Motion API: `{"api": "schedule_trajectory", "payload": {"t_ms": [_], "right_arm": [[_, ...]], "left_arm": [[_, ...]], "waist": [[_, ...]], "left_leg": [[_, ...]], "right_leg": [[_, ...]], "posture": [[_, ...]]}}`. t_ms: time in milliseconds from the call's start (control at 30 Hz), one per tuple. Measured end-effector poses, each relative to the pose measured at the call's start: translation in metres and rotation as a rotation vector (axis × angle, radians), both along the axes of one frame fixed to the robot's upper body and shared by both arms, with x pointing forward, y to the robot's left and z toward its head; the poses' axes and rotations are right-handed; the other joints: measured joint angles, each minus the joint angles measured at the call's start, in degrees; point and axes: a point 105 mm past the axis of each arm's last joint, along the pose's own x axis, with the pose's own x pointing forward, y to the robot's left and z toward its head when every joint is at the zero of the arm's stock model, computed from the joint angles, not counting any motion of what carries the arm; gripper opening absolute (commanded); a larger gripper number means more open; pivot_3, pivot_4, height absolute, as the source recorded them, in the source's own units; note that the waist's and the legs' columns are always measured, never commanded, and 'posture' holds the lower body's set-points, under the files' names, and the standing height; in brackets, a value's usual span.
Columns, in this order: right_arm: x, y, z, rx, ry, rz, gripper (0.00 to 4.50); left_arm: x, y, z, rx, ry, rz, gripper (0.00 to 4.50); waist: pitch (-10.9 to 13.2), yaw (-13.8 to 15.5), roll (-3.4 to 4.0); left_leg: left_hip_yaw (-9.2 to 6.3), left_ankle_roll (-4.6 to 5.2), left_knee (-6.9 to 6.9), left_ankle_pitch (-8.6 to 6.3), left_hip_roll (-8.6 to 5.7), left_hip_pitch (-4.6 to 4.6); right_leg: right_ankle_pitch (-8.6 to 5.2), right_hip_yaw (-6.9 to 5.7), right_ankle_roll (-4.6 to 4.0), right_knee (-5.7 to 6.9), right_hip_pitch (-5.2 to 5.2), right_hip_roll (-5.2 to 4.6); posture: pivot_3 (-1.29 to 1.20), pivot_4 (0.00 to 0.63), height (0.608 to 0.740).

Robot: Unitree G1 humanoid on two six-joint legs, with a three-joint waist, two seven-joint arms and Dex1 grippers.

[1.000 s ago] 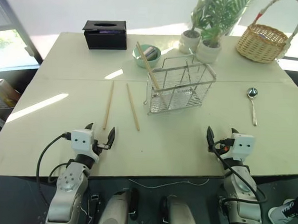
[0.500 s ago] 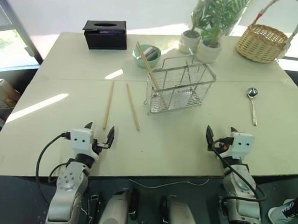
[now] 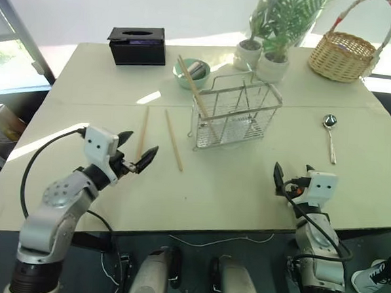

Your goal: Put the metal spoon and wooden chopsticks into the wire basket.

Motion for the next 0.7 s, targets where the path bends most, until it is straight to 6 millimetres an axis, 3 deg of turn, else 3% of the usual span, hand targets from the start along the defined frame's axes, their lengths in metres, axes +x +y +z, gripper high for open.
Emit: {"api": "schedule_trajectory", "payload": {"t_ms": [100,200,467,533,700], "right_arm": [[0.003,-0.004,0.015,-0.022,-0.009,0.0,4.5],[0.01,-0.009,0.045,-0.056,-0.03,0.011,4.5],[0.039,-0.031,0.105,-0.089,0.074,0.012,4.5],[0.05,-0.037,0.107,-0.074,0.117,0.012,4.5],[0.076,-0.063,0.088,-0.02,0.272,-0.035,4.5]], "left_arm": [[-0.007,-0.018,0.01,0.043,0.019,-0.184,4.47],[-0.008,-0.035,0.024,0.052,-0.009,-0.302,4.47],[-0.003,-0.055,0.042,0.063,-0.053,-0.433,4.47],[0.0,-0.056,0.042,0.054,-0.056,-0.431,4.47],[0.003,-0.063,0.04,0.042,-0.057,-0.426,4.47]], "waist": [[0.0,0.0,0.02],[0.0,0.1,0.0],[0.0,-0.4,-0.05],[0.0,-0.9,-0.08],[0.1,-1.1,-0.18]], "left_leg": [[0.04,-0.15,-0.12,0.09,-0.01,0.06],[0.2,-0.3,-0.4,0.18,-0.01,0.14],[0.48,-0.3,-0.6,0.23,0.05,0.52],[0.49,-0.27,-0.55,0.22,0.05,0.55],[0.55,-0.16,-0.42,0.19,0.05,0.53]], "right_leg": [[0.0,0.04,-0.01,0.0,-0.01,0.0],[0.0,0.12,-0.02,-0.03,-0.09,-0.03],[-0.11,0.32,-0.22,-0.06,0.22,-0.09],[-0.11,0.32,-0.21,-0.1,0.3,-0.09],[-0.1,0.32,-0.19,-0.08,0.34,-0.1]], "posture": [[0.0,0.15,0.74],[0.0,0.15,0.74],[0.0,0.15,0.74],[0.0,0.15,0.74],[0.0,0.15,0.74]]}}
